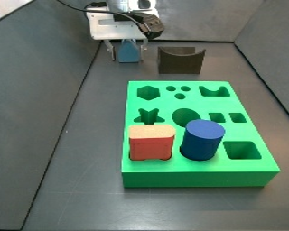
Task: Pick up the 3 prong object. Move up. Rotate the 3 prong object. Place the 3 prong object on the fixture. Regrasp the 3 prong object. Move to above the board. Insert the 3 prong object.
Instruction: Rotate the 3 prong object.
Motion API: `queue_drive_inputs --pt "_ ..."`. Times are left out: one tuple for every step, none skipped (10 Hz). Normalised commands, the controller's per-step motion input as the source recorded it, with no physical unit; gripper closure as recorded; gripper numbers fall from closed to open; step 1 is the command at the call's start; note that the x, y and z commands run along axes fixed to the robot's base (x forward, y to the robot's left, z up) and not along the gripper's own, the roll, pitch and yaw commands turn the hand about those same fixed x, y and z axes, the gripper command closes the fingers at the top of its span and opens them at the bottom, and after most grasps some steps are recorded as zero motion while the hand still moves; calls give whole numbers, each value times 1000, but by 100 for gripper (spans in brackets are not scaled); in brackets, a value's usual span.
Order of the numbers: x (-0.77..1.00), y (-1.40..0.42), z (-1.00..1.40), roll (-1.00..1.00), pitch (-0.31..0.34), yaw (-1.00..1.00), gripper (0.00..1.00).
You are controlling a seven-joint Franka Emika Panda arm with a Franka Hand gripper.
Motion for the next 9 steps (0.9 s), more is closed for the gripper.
queue_drive_inputs --pt "28 8 -169 149 -13 -11 0" --pt "28 8 -169 149 -13 -10 0" --pt "28 8 -169 149 -13 -10 0" --pt "28 8 -169 149 -13 -10 0" --pt "28 8 -169 149 -13 -10 0" --pt "28 8 -169 149 -13 -10 0" --pt "28 8 -169 149 -13 -10 0" --pt "28 8 -169 149 -13 -10 0" --pt "28 8 -169 149 -13 -10 0"
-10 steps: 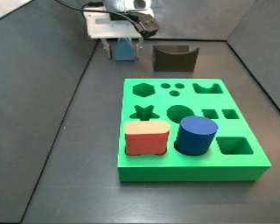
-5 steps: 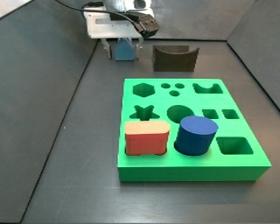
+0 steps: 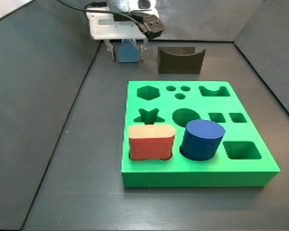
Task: Pick up the 3 prong object. Move up. Rotate the 3 prong object. Place the 3 prong object on the fixture. Regrasp the 3 prong object. Move to above the board. Insert the 3 prong object.
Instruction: Rotate the 3 prong object, then move up, then place the 3 prong object on the fixture.
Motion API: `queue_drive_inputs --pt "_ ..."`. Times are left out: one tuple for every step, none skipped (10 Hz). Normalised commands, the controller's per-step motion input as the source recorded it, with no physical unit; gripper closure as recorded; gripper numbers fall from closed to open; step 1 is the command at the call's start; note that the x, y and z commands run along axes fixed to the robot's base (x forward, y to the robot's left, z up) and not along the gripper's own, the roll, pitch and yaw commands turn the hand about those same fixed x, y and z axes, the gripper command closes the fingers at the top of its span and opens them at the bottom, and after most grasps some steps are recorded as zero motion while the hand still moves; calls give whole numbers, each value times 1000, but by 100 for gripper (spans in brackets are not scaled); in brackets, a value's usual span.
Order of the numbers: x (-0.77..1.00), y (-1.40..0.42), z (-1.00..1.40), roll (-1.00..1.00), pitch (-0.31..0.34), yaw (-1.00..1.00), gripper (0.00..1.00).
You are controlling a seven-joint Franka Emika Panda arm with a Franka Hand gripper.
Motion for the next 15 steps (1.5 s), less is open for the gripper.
queue_drive_inputs --pt "28 8 -169 149 -13 -10 0" --pt "0 0 0 0 0 0 100" --pt "0 0 833 0 0 0 100" --pt "-8 -2 821 -2 6 1 100" --pt "-28 -8 740 -16 24 5 100" --pt "-15 -4 591 -39 39 10 100" --pt "-12 -5 461 -56 43 12 100" --pt "-14 -5 283 -77 32 15 100" --pt "-18 -3 192 -86 30 16 100" --pt "0 0 1000 0 0 0 100" --pt "0 -2 1000 -4 1 -2 100" --pt "-11 -5 1000 -21 21 4 100" --pt "-13 -6 1000 -37 24 12 100" --pt "-13 -8 1000 -55 27 20 100" --pt "-15 -10 1000 -74 26 23 100"
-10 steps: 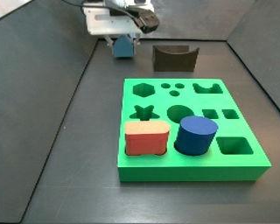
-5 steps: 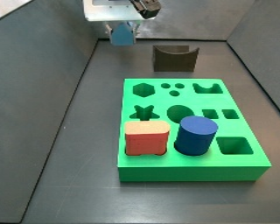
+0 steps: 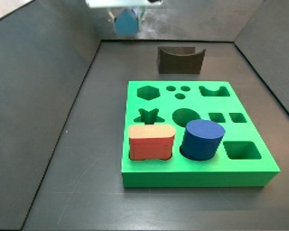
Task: Pick up the 3 prong object. Move up. Rotate the 3 prong object. Place the 3 prong object on the fixture. Regrasp the 3 prong object. Move to above the board. Insert the 3 prong object.
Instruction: Place the 3 prong object on the fixture.
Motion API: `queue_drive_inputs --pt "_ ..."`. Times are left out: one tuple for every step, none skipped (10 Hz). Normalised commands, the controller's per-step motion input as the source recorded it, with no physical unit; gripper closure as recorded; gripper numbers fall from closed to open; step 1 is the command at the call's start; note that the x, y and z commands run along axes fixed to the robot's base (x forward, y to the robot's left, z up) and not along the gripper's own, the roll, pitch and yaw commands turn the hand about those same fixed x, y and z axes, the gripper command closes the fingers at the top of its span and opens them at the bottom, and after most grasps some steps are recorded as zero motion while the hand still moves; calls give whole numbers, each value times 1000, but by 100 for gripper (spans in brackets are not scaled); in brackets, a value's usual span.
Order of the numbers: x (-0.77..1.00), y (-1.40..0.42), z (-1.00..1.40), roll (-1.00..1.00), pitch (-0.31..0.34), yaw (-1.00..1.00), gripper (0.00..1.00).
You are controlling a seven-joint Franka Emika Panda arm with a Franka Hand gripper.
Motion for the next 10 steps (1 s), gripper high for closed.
queue_drive_inputs --pt "-20 -12 1000 -93 23 20 100" --pt "-23 -11 1000 -105 21 13 100" --pt "-23 -10 1000 -121 14 7 100" --pt "-25 -10 944 -131 16 4 100" --pt "-19 -8 769 -149 15 -2 100" --pt "-14 -1 640 -158 15 -11 100" --pt "-10 4 467 -168 24 -22 100" --pt "-4 5 381 -172 26 -27 100" --pt "1000 -423 54 -160 178 228 100" --pt "1000 -421 18 -156 195 219 100"
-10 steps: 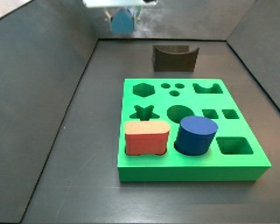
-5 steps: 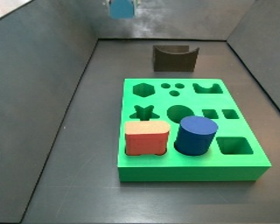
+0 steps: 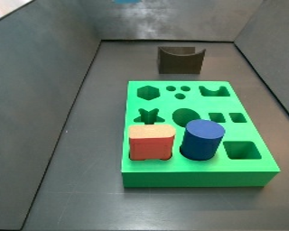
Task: Pick up the 3 prong object. Move up. Rotate the 3 prong object. Place the 3 prong object on the fixture. Regrasp the 3 prong object. Move to above the board. Insert the 3 prong object.
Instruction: Place the 3 prong object on the fixture.
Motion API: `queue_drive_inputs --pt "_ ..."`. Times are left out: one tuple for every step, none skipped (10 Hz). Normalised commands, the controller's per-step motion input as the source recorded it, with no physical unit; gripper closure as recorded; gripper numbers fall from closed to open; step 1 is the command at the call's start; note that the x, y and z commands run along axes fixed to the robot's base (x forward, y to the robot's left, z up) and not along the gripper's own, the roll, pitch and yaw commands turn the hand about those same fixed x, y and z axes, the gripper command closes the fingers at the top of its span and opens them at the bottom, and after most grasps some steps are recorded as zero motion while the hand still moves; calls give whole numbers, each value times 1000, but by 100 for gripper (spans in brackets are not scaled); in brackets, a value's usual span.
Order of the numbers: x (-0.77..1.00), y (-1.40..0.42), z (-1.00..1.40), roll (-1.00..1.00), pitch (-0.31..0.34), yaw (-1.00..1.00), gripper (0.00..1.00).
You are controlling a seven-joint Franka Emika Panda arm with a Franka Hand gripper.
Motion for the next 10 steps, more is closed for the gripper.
queue_drive_inputs --pt "1000 -368 -3 -93 188 186 100" --pt "1000 -317 14 -60 180 119 100" --pt "1000 -274 15 -32 168 75 100" --pt "1000 -252 9 -17 157 59 100" --pt "1000 -211 7 11 145 44 100" --pt "1000 -188 8 29 149 39 100" --pt "1000 -164 8 46 156 37 100" --pt "1000 -141 7 62 164 36 100" --pt "1000 -114 6 80 172 38 100" --pt "1000 -99 5 90 178 38 100"
